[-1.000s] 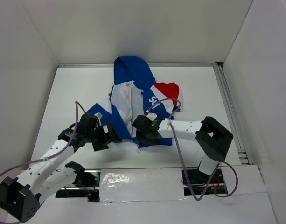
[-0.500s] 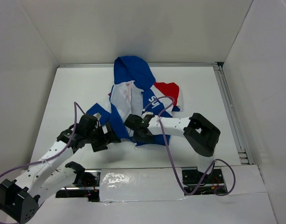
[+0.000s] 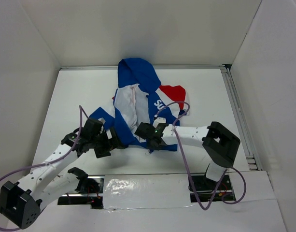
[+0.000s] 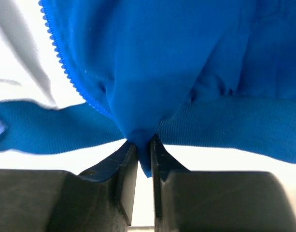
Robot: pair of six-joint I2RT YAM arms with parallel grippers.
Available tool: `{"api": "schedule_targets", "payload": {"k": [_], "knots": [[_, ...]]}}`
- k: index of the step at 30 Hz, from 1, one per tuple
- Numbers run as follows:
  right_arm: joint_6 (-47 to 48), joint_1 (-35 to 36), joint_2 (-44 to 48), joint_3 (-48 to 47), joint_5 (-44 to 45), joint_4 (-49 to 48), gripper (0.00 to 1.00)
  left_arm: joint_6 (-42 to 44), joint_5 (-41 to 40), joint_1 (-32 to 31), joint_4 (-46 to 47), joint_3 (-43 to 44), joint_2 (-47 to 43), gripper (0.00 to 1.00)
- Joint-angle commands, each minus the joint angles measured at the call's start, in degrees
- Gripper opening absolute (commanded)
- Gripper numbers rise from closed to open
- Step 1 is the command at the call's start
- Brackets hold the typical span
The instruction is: Zip up the jacket
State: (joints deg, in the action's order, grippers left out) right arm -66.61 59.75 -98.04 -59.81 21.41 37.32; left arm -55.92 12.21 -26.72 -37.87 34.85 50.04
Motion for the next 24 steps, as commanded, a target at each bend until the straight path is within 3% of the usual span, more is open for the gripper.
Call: {"api": "schedule_targets", "payload": {"k": [1, 6, 8, 9, 17, 24], "knots": [[2.2, 0.4, 7.2, 2.8, 1.7, -3.7, 0.2, -0.7, -0.4, -0.4, 0.9, 1.4, 1.5, 0.99], [5.9, 0.5, 8.7, 3.7, -0.7, -5.2, 0.25, -0.9, -1.0, -0.9, 1.5, 1.7, 3.7, 0.99], [6.7, 0.5, 8.9, 4.2, -0.7, -5.8, 0.22, -0.8, -1.0, -1.0, 1.8, 1.9, 4.5, 0.99], [6.9, 0.4, 9.1, 4.5, -1.0, -6.6, 0.15, -0.7, -1.0, -1.1, 2.1, 2.0, 4.7, 0.99], [11.5, 0.2, 16.2, 9.6, -5.8, -10.3, 0.18, 0.5, 0.6, -1.6, 6.7, 1.9, 9.4, 0.99], [17.6, -2.0, 19.0, 15.9, -15.7, -18.0, 0.16, 0.4, 0.2, -8.3, 12.9, 4.7, 16.7, 0.99]]}}
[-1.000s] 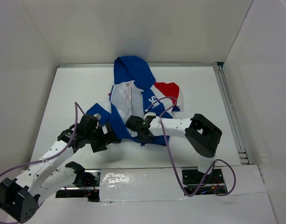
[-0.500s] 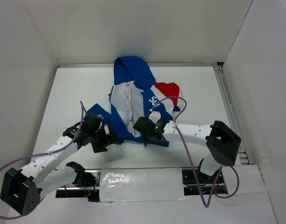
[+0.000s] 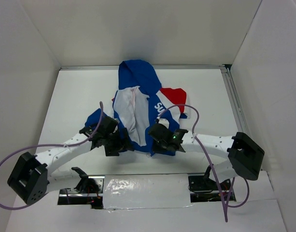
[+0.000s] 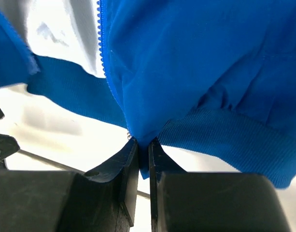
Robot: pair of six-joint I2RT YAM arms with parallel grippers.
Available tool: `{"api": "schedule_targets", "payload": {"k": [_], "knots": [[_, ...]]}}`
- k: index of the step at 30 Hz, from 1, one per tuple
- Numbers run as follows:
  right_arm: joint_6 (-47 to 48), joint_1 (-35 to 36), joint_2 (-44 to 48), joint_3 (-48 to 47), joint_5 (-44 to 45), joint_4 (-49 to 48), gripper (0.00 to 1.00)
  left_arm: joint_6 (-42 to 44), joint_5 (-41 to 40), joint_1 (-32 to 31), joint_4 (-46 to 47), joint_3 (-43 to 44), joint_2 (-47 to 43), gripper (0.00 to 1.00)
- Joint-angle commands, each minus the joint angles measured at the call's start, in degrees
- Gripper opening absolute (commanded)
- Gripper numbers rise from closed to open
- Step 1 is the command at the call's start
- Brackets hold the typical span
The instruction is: Zip up the jacket
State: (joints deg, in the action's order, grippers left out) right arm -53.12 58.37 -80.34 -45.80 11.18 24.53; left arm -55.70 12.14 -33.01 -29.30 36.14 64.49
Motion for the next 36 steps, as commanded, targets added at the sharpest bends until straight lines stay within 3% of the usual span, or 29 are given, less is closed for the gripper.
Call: {"api": "schedule_targets", "payload": {"k": [1, 17, 23, 26, 32, 36], "knots": [[5.3, -0.6, 1.1, 1.9, -5.4, -4.6, 0.16, 0.0, -0.6, -2.2, 4.3, 4.5, 4.8, 0.99], [6.4, 4.4, -2.6, 4.3, -1.8, 5.5, 0.24, -0.1, -7.1, -2.8, 3.9, 16.6, 26.2, 0.99], [3.2, 6.7, -0.8, 6.2, -0.6, 8.2, 0.44, 0.2, -6.0, -2.7, 5.1, 18.4, 29.6, 0.99], [0.8, 7.5, 0.9, 6.0, 0.5, 9.5, 0.62, 0.3, -6.1, -2.6, 5.7, 19.1, 31.2, 0.99], [-2.9, 7.7, 7.5, 3.2, 2.4, 7.7, 0.74, 0.2, -5.3, -2.7, 6.1, 18.9, 32.6, 0.99], [-7.2, 7.8, 4.8, -0.2, 5.6, 10.9, 0.75, -0.5, -4.8, -2.9, 6.5, 16.8, 30.4, 0.99]]}}
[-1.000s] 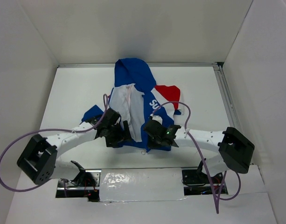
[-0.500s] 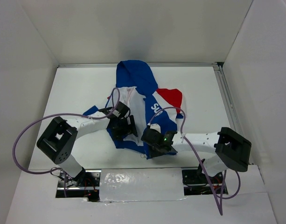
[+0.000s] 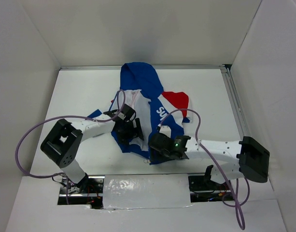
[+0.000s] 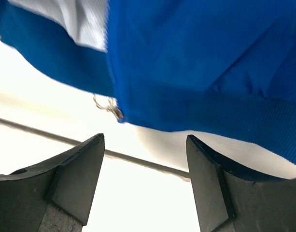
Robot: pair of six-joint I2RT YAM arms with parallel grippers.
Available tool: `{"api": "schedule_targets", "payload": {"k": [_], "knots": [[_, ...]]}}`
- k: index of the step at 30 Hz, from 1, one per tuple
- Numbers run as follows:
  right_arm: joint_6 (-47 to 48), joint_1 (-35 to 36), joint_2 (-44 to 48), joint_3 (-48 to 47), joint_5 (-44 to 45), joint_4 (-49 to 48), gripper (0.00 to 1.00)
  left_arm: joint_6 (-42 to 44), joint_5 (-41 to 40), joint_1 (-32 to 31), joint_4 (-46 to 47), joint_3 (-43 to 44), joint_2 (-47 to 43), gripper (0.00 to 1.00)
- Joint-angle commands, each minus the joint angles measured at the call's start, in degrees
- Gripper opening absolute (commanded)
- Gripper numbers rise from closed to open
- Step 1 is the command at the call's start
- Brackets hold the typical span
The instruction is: Zip up the jacket
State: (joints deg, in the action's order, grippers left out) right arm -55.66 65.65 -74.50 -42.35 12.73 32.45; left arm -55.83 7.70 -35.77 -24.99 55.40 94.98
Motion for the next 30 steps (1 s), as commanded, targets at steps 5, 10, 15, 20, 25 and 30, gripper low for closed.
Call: {"api": "schedule_targets", "payload": {"k": [5, 10, 15, 20, 25, 30], "knots": [[-6.2, 0.9, -6.9, -6.3, 4.8, 3.2, 0.75, -1.1, -0.2, -0.4, 3.1, -4.6, -2.3, 0.99], [-7.2, 0.5, -13.3, -8.8, 5.5, 4.1, 0.76, -1.2, -0.7, -0.5, 3.0, -5.1, -2.7, 0.99], [-6.9, 0.2, -18.4, -9.6, 5.0, 4.6, 0.75, -1.2, -1.5, -0.5, 2.8, -4.3, -2.4, 0.99], [-7.6, -0.3, -22.9, -9.9, 4.8, 5.2, 0.66, -1.2, -2.1, -0.5, 2.2, -3.8, -2.7, 0.99], [-9.2, -0.7, -20.4, -7.5, 6.4, 5.2, 0.4, -1.2, -3.1, -0.4, 1.4, -3.5, -3.0, 0.99], [-9.0, -0.6, -11.7, -3.8, 7.5, 4.0, 0.34, -1.2, -3.9, 0.3, 1.1, -3.7, -2.3, 0.98]]}}
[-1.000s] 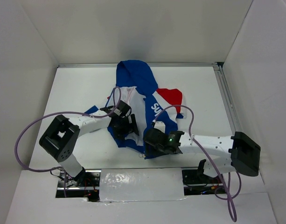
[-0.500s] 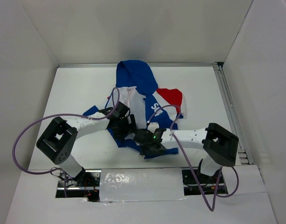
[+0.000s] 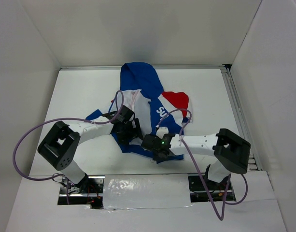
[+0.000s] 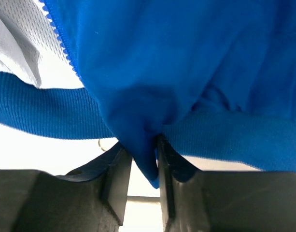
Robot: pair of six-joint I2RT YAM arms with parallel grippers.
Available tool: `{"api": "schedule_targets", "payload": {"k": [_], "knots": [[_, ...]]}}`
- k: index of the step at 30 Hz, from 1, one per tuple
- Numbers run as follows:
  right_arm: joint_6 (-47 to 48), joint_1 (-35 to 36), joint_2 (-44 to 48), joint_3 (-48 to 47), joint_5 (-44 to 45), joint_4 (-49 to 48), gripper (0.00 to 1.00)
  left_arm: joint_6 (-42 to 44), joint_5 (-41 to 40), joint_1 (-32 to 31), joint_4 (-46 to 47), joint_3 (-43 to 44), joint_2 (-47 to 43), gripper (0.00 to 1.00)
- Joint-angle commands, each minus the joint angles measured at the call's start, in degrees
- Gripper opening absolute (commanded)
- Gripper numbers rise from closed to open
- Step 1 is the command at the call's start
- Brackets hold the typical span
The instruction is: Zip up the jacket
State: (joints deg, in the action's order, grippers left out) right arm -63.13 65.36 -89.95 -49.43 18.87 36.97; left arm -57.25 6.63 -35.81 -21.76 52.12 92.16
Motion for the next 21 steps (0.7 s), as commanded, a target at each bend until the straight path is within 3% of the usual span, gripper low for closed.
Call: {"api": "schedule_targets", "payload": {"k": [1, 4, 7, 10, 12, 18, 20, 21], "knots": [[-1.5, -0.3, 5.3, 3.9, 1.4, -0.5, 0.33, 0.2, -2.9, 1.1, -2.1, -0.6, 0.7, 0.98], [-0.5, -0.5, 10.9, 6.3, 1.3, -0.5, 0.31, 0.5, -2.6, 2.7, -1.5, -1.5, 0.7, 0.98], [1.2, -1.4, 15.5, 8.4, 1.0, -1.4, 0.23, 0.5, -3.4, 3.3, -2.1, -1.7, 1.1, 0.98], [3.1, -3.0, 19.0, 9.9, -0.3, -3.0, 0.23, 0.3, -4.1, 3.5, -2.4, -1.3, 1.4, 0.98], [4.2, -3.9, 21.3, 10.6, -0.9, -3.8, 0.12, 0.3, -4.3, 3.7, -2.6, -1.2, 1.8, 0.98], [7.6, -6.3, 27.8, 12.9, -2.5, -9.1, 0.12, 2.1, -1.6, 3.8, -0.3, -2.1, 0.0, 0.98], [9.2, -8.3, 30.0, 14.5, -5.7, -13.6, 0.08, 4.2, -0.2, 3.5, 1.4, -2.5, -1.9, 0.99], [9.5, -9.3, 30.8, 15.1, -6.8, -15.0, 0.01, 4.6, 0.3, 3.1, 1.4, -2.5, -4.2, 0.99]]}}
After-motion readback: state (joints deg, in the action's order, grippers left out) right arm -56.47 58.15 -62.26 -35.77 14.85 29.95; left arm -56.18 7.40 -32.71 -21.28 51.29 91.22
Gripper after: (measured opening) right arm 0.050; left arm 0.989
